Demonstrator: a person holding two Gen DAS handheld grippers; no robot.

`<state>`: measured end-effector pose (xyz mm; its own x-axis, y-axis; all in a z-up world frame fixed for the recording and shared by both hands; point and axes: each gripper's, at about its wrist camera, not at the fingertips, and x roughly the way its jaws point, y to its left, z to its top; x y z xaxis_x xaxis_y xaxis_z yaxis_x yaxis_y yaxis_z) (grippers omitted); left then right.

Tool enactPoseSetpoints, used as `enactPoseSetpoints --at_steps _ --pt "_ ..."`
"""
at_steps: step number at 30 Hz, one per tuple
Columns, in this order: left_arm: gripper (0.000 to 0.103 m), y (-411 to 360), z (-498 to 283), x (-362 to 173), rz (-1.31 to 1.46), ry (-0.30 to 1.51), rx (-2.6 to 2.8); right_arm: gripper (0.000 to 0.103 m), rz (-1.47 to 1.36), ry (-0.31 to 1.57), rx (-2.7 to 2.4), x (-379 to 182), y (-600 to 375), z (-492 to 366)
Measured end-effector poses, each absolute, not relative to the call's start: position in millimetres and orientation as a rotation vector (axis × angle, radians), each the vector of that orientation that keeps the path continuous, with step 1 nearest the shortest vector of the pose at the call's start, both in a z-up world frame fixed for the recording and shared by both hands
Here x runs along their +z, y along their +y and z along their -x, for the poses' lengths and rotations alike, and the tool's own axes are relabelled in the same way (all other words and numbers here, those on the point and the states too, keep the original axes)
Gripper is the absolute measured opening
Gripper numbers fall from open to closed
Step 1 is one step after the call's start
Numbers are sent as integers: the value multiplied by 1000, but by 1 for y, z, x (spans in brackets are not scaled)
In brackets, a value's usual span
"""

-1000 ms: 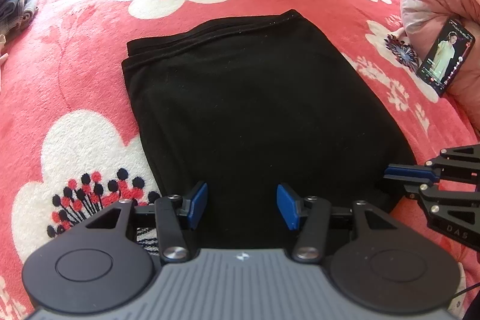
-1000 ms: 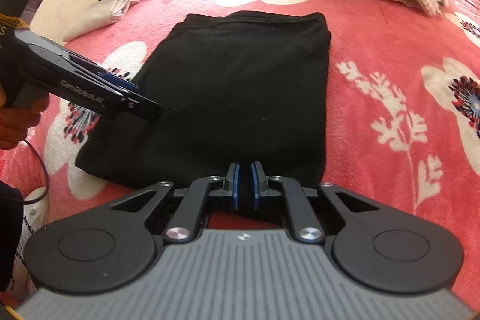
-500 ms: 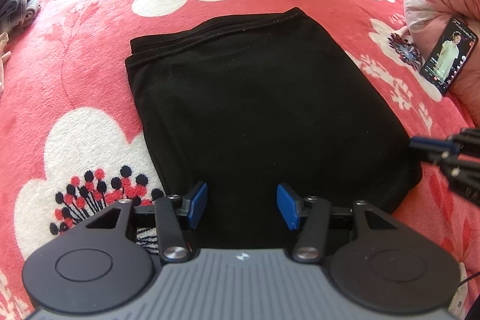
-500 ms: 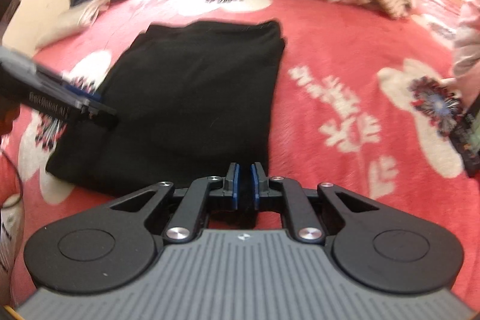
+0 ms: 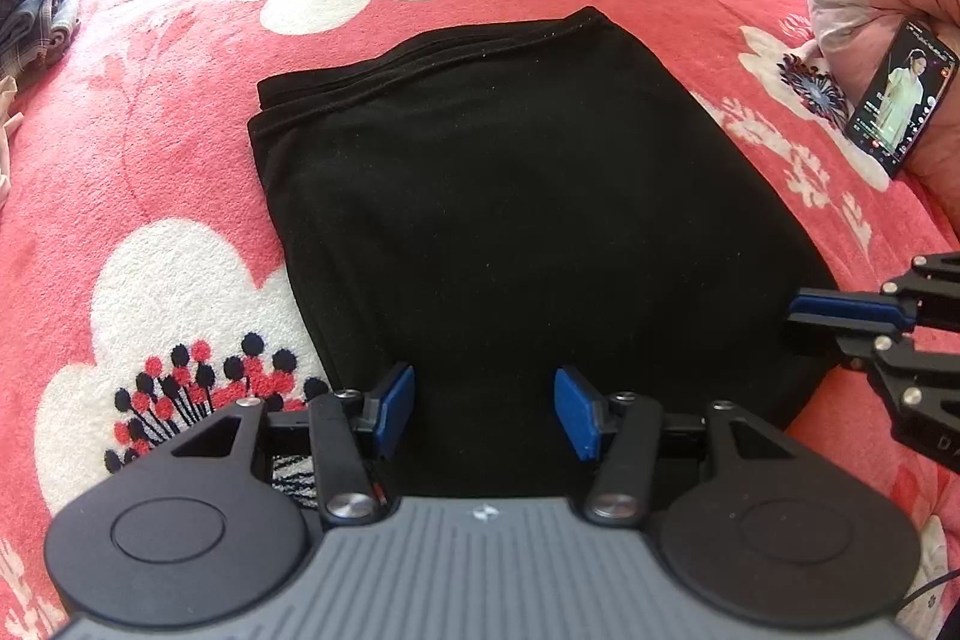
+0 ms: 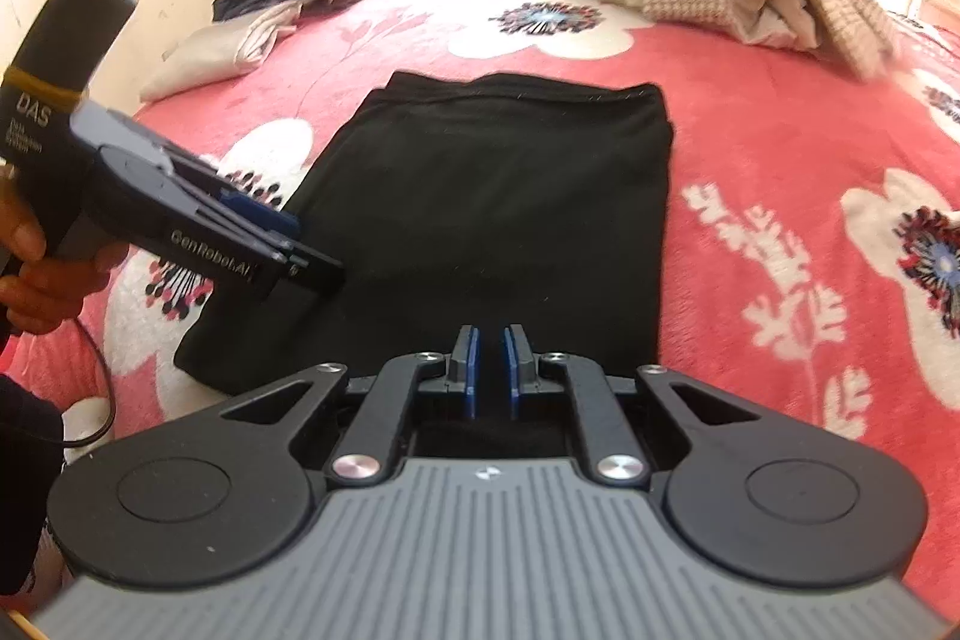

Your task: Fold clothes

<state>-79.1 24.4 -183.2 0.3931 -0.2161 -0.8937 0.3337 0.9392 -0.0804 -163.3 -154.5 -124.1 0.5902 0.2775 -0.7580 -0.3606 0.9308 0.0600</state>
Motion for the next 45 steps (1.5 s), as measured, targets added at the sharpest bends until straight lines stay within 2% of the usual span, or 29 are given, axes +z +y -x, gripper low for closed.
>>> enactPoseSetpoints --at_steps 37,45 --pt "55 17 83 -186 -173 1102 -343 8 96 898 397 -134 -151 166" --pt "55 6 76 -160 -224 973 -347 8 91 857 417 -122 -157 150"
